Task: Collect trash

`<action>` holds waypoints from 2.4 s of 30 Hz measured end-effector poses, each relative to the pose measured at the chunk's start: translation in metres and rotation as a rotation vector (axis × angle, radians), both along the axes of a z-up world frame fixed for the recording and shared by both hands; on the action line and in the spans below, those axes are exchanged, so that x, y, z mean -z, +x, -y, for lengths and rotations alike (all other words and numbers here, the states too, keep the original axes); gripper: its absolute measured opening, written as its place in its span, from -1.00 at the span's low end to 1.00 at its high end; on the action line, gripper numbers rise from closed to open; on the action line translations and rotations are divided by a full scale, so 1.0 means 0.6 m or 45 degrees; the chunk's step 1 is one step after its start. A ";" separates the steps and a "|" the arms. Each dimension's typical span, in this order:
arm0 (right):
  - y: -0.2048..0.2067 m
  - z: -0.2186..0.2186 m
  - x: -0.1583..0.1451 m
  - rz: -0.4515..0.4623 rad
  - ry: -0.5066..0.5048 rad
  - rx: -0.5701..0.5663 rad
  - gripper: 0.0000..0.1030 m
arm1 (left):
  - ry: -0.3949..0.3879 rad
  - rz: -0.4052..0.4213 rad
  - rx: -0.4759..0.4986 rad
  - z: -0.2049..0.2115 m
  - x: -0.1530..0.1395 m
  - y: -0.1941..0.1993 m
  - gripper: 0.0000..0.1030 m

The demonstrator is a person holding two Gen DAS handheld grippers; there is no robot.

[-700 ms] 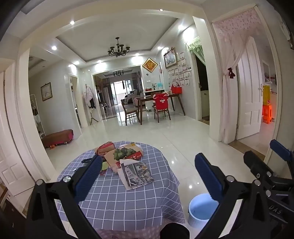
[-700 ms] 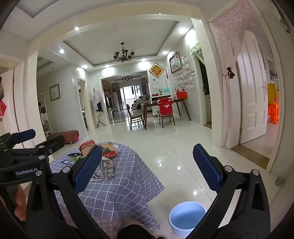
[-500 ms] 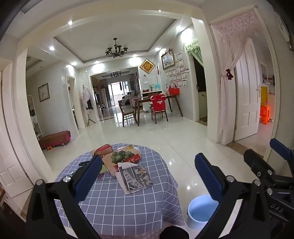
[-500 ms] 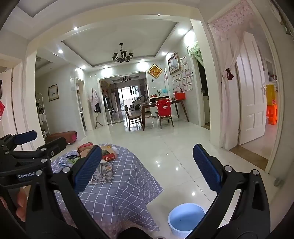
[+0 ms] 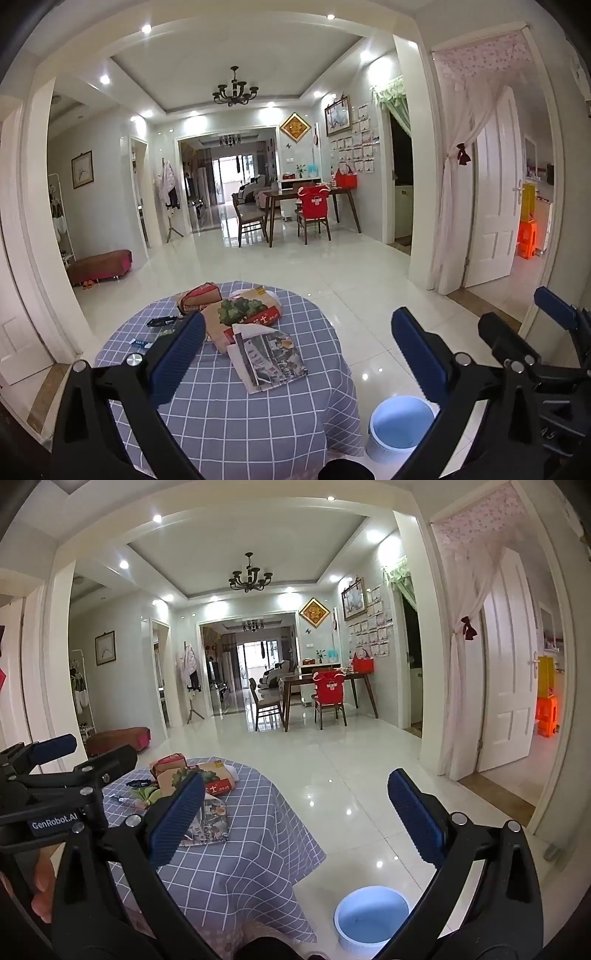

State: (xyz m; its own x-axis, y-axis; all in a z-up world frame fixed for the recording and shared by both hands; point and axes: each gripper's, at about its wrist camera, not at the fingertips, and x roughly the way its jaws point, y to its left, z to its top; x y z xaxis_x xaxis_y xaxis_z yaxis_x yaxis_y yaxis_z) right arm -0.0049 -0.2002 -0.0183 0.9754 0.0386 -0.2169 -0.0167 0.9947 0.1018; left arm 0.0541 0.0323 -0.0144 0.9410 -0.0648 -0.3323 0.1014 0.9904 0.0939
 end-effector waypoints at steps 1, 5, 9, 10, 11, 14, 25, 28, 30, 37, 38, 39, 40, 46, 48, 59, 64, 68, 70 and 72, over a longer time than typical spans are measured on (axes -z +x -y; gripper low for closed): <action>0.002 -0.001 0.003 -0.006 0.002 -0.004 0.88 | 0.002 -0.003 -0.005 0.000 0.002 0.001 0.92; 0.008 -0.006 0.002 -0.014 0.005 -0.010 0.88 | -0.003 0.000 -0.018 0.001 0.001 -0.005 0.92; 0.003 -0.005 0.004 -0.008 0.009 -0.015 0.88 | -0.001 0.002 -0.032 0.003 0.003 -0.010 0.92; 0.003 -0.005 0.002 -0.009 0.008 -0.015 0.88 | 0.003 0.002 -0.034 0.004 0.004 -0.012 0.92; 0.002 -0.005 0.002 -0.009 0.009 -0.015 0.88 | 0.007 0.002 -0.035 0.006 0.004 -0.014 0.92; -0.004 -0.001 0.003 -0.008 0.012 -0.014 0.88 | 0.015 0.004 -0.042 0.014 0.001 -0.020 0.92; -0.027 0.015 0.007 0.005 0.018 -0.001 0.88 | 0.029 0.016 -0.049 0.033 -0.010 -0.040 0.92; -0.032 0.021 0.007 -0.001 0.022 -0.004 0.88 | 0.033 0.012 -0.048 0.037 -0.010 -0.044 0.92; -0.033 0.025 0.005 -0.001 0.023 -0.004 0.88 | 0.035 0.014 -0.047 0.039 -0.011 -0.047 0.92; -0.036 0.033 0.008 -0.003 0.037 -0.006 0.88 | 0.040 0.016 -0.042 0.049 -0.010 -0.062 0.92; -0.036 0.033 0.008 -0.003 0.038 -0.008 0.88 | 0.040 0.015 -0.042 0.051 -0.011 -0.064 0.92; -0.037 0.034 0.009 -0.004 0.038 -0.010 0.88 | 0.038 0.016 -0.042 0.049 -0.009 -0.062 0.92; -0.038 0.035 0.010 -0.005 0.038 -0.011 0.88 | 0.038 0.017 -0.043 0.051 -0.010 -0.064 0.92; -0.038 0.034 0.011 -0.006 0.041 -0.015 0.88 | 0.040 0.016 -0.043 0.051 -0.009 -0.064 0.92; -0.039 0.037 0.012 -0.006 0.042 -0.018 0.88 | 0.041 0.015 -0.043 0.052 -0.009 -0.064 0.92; -0.038 0.036 0.012 -0.008 0.043 -0.021 0.88 | 0.041 0.016 -0.044 0.053 -0.011 -0.067 0.92; -0.038 0.035 0.013 -0.007 0.041 -0.020 0.88 | 0.040 0.015 -0.043 0.052 -0.011 -0.066 0.92; -0.038 0.035 0.013 -0.008 0.042 -0.020 0.88 | 0.040 0.015 -0.044 0.053 -0.012 -0.067 0.92; -0.038 0.034 0.013 -0.007 0.042 -0.020 0.88 | 0.041 0.015 -0.042 0.052 -0.012 -0.066 0.92; -0.038 0.034 0.013 -0.008 0.042 -0.021 0.88 | 0.039 0.014 -0.043 0.050 -0.012 -0.065 0.92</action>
